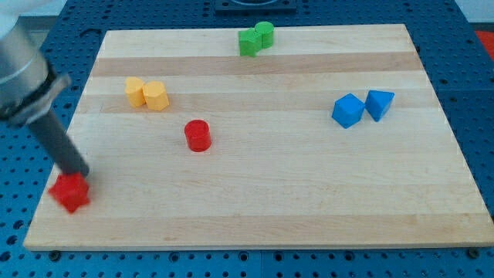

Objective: Push the red circle to the red star

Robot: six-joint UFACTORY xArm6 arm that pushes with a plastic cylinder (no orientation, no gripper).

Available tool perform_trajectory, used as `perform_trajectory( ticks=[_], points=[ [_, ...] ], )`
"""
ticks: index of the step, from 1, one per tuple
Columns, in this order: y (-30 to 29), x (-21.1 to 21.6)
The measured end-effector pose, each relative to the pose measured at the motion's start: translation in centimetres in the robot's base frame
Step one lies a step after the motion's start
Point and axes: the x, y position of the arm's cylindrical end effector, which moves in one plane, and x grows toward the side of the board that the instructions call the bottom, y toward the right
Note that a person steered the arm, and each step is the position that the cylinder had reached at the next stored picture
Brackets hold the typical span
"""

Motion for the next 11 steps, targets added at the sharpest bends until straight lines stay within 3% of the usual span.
perform_trajectory(
  ticks=[1, 3, 4, 6, 7, 11],
  points=[
    [2.7, -3.0],
    [21.5, -2.1],
    [20.6, -9.5],
    [10.6, -6.2],
    [10.5, -10.4],
    [2.4, -1.5]
  ],
)
